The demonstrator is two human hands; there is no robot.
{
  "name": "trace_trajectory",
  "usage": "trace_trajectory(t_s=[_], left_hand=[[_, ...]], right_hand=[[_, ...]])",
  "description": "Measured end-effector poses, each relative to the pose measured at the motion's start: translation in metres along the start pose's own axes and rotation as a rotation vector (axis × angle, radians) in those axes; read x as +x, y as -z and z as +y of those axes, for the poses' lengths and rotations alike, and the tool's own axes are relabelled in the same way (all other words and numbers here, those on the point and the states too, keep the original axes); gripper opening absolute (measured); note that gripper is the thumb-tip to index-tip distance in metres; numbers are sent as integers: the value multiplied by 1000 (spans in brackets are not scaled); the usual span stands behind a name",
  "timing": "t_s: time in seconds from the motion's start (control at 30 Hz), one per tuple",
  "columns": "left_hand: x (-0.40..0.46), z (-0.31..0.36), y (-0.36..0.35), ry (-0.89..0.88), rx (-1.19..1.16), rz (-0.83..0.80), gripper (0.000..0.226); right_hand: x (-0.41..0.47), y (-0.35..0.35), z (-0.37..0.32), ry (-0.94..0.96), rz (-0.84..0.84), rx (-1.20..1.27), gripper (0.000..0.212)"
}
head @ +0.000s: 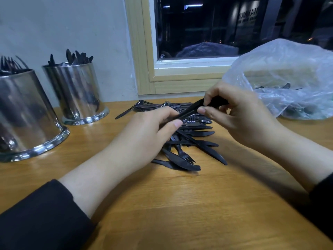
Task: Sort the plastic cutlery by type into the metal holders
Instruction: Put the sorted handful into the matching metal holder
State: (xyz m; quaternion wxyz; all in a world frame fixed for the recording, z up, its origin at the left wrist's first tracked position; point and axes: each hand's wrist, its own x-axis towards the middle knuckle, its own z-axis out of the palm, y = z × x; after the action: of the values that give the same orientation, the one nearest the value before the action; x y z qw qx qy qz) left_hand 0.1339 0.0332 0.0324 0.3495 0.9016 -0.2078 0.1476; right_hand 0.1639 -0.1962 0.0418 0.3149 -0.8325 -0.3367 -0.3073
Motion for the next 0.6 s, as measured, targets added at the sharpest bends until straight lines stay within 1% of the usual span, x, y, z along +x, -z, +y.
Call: trace_trajectory(t_s=[0.07,0.1,0.17,0.2,0.23,0.33,0.4,0.53,0.6], left_hand=[[0,0,-1,5,83,-12,14],[1,-1,-2,18,110,-1,14],[4,-3,1,55,133,58,15],[5,-4,3,78,141,91,16],[6,-6,6,103,145,118,17],[9,-12,10,164,94,174,21],[9,-14,11,176,65,203,22],[8,-14,10,144,82,228,26],[8,-14,10,147,93,227,26]], right_hand=[[0,-4,-2,-38,-9,-29,17],[1,-5,-3,-77,12,-38,21],[3,-2,-2,-160,65,-37,26],[4,2,-1,-196,48,-63,24],[5,7,0,-234,-26,-110,25],[1,14,8,-337,-427,-285,41],[0,13,12,-375,-600,-348,44],[0,11,9,-430,-766,-352,38],[-2,10,8,-437,-791,-312,35]])
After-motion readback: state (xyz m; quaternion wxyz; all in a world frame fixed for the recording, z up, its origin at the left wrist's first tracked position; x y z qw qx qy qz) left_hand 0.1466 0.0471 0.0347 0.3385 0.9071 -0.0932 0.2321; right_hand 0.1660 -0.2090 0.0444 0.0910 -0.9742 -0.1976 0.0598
